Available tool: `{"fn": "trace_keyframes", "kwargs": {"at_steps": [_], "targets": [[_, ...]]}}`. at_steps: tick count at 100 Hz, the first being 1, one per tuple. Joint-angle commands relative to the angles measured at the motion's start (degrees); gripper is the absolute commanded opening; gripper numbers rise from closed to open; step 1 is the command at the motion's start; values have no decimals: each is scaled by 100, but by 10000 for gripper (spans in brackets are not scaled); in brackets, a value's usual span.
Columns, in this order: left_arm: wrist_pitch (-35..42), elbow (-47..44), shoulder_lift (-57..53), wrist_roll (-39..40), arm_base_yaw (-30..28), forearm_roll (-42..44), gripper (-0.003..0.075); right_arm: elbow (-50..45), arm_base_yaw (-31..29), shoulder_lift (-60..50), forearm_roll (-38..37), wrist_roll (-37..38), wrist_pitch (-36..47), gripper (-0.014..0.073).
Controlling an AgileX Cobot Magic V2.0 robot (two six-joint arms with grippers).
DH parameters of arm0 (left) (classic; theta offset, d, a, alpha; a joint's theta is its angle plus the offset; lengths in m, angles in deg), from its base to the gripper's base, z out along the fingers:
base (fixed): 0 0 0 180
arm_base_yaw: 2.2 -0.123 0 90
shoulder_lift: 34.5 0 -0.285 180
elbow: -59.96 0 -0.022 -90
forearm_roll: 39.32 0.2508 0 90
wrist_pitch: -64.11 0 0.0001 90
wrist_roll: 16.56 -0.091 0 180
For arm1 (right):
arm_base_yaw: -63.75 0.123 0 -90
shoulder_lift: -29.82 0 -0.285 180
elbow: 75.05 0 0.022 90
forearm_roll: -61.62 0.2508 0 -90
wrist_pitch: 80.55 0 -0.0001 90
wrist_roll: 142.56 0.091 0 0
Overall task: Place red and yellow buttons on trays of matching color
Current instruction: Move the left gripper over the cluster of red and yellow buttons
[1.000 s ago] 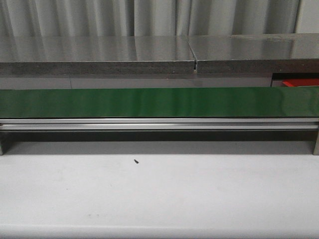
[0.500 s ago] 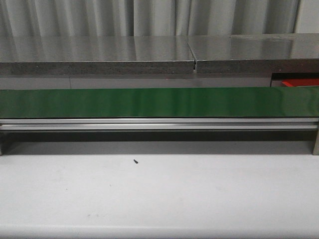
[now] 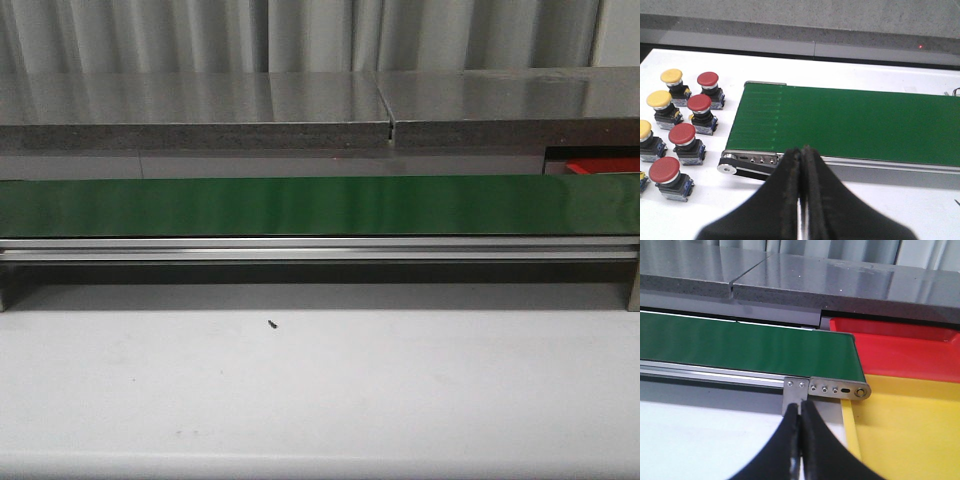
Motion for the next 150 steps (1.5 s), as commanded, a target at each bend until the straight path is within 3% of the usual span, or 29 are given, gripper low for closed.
{"fn": "trace_keyframes", "kwargs": {"at_steps": [1,29,36,43,60,67,86,106,131,150], "targets": [[468,218,291,38,27,-73,-19,7,4,-104,-60,-23,488,-66],[252,218,825,38,27,-34,-13,7,4,-104,-60,-23,488,-66],[125,218,899,38,27,-23,33,7,4,-104,-60,-23,488,-66],[19,218,947,38,27,-23,142,7,4,-104,-60,-23,488,-66],[36,218,974,38,27,-23,569,7,4,-104,-60,-23,488,-66],[51,218,974,38,27,-34,647,7,4,-104,-60,-23,488,-66],[-196,218,974,231,-128,-34,648,7,4,-104,-60,-23,488,-66],[-452,392,1201,231,-994,-85,648,7,4,-104,-60,-23,488,-66],[-452,789,2111,231,-1807,-98,648,7,4,-104,-60,-23,488,-66],[-403,1093,2944,231,-1940,-98,648,7,4,-104,-60,-23,488,-66]]}}
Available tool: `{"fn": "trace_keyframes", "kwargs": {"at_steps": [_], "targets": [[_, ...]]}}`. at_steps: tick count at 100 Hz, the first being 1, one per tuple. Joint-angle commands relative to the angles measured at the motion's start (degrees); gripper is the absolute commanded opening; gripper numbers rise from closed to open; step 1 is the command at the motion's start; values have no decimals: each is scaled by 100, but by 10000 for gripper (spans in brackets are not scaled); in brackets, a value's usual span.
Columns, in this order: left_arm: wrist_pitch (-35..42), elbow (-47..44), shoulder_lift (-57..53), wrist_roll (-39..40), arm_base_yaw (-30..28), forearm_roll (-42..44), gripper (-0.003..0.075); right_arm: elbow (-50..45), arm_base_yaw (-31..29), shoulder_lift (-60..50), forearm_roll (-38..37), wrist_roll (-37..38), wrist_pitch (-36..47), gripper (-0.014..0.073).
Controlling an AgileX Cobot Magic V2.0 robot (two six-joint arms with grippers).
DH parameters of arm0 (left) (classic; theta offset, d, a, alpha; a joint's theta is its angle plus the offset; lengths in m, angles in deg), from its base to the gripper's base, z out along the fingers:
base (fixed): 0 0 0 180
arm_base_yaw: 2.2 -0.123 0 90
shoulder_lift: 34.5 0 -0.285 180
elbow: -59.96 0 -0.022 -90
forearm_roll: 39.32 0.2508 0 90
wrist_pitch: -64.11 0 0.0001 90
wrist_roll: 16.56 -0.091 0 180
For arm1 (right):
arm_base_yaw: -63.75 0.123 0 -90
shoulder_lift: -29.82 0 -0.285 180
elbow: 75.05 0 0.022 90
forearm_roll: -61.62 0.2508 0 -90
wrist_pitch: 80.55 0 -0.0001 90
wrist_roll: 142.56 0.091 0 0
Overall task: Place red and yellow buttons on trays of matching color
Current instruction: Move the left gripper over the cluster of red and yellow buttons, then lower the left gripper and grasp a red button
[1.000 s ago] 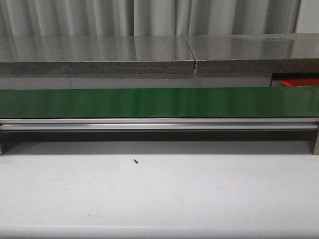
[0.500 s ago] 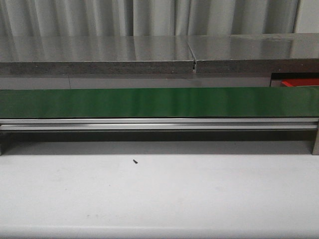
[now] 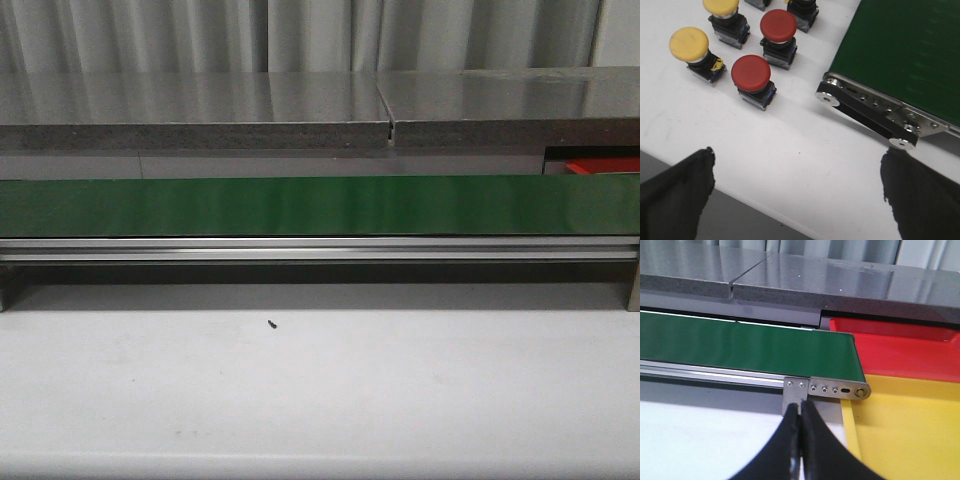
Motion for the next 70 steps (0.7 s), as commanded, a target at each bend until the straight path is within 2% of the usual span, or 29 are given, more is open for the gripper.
{"fn": "trace_keyframes", "kwargs": {"at_steps": [1,39,70], "targets": [[326,304,255,74,-23,-57,648,7,4,-104,-60,-23,488,-66],[388,830,1338,74,-50,99,648,7,4,-104,-60,-23,488,-66],[493,946,1542,74,-541,89,648,7,4,-104,-60,-23,488,-66]]}}
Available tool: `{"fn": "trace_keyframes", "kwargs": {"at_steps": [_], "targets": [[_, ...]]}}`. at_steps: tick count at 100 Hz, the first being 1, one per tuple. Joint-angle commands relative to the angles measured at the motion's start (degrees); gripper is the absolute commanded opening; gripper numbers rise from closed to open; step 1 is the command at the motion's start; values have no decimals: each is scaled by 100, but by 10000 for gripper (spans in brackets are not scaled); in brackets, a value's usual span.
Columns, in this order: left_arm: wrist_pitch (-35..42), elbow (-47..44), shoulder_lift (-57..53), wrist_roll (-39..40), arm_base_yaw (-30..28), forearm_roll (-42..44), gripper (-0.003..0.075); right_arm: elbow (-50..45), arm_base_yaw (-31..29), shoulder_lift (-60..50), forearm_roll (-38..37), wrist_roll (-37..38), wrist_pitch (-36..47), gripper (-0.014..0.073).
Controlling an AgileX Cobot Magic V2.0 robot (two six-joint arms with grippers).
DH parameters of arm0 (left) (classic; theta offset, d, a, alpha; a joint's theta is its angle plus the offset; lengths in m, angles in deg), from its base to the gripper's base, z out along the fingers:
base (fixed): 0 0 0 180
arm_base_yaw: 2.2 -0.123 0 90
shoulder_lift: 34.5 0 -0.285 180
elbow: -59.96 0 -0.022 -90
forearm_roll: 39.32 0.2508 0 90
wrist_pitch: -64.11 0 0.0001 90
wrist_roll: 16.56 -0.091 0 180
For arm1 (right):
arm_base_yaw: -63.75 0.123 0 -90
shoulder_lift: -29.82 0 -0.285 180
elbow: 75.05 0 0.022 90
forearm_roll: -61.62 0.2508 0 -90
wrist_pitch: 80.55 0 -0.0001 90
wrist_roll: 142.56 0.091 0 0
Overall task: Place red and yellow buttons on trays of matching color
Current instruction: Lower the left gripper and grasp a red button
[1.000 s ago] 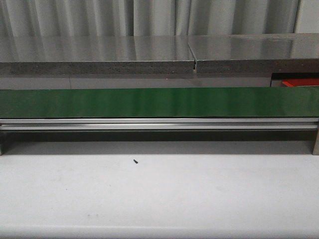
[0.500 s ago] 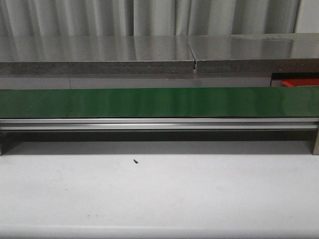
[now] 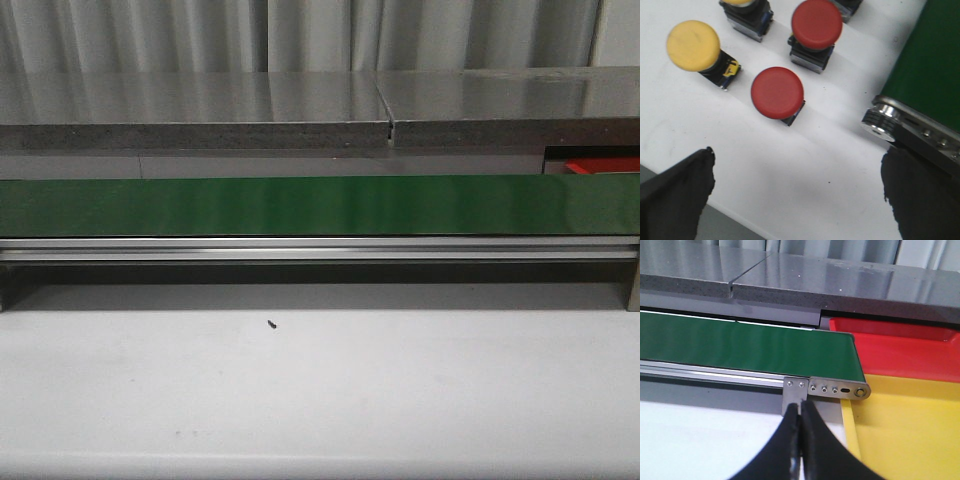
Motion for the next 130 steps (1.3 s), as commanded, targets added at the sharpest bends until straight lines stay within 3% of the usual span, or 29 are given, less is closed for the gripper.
{"fn": "trace_keyframes", "kwargs": {"at_steps": [1,35,130], "targets": [[336,190,-164,74,-129,-9,648,7,4,-104,-60,-23,488,-66],[633,200,-97,74,-196,-9,648,7,4,-104,-60,-23,488,-66],[738,994,1643,51,-196,-67,612,7,4,-104,-60,-23,488,-66]]}}
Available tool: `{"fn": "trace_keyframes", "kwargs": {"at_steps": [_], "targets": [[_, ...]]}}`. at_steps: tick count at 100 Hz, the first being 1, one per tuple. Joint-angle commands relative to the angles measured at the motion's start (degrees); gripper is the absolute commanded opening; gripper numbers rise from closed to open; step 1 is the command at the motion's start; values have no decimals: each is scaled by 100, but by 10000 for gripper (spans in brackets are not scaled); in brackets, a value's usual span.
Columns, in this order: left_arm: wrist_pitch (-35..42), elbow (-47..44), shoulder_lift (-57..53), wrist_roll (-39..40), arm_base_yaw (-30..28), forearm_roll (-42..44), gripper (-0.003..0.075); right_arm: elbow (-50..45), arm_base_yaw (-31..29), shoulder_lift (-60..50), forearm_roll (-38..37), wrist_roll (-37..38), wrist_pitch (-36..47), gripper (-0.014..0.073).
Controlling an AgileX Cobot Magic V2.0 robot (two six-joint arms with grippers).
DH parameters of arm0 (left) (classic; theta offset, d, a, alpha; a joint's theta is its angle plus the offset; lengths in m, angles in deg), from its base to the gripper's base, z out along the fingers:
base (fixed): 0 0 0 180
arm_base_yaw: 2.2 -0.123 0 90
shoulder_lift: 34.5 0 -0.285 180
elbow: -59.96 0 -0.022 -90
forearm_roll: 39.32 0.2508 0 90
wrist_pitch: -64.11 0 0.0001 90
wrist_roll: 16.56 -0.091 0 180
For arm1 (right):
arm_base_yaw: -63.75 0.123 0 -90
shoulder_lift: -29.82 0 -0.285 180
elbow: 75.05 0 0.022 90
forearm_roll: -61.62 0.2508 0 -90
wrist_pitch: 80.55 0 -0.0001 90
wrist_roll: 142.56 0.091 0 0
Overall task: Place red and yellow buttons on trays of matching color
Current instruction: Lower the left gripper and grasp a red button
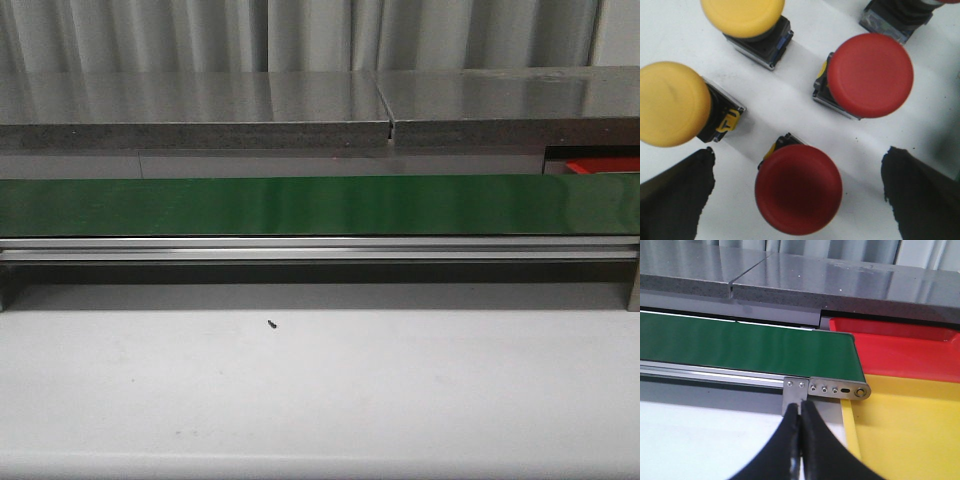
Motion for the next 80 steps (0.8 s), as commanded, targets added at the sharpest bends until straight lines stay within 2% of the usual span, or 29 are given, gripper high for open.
{"fn": "trace_keyframes", "kwargs": {"at_steps": [1,13,34,46,65,80], "targets": [[184,174,-154,46,-7,-48,603,7,4,-104,-60,-23,488,-66],[184,174,-91,46,-7,-48,481,7,4,-104,-60,-23,488,-66],[196,174,-88,20,-7,-55,136,7,4,-104,-60,-23,488,-66],[196,174,-233,20,-7,-55,-16,7,4,-104,-60,-23,488,-66],[43,174,-882,11,4,-128,-19,7,4,-104,-60,-23,488,-66],[-120,174,-1481,7,274,-156,-19,7,4,-104,-60,-23,488,-66]]}}
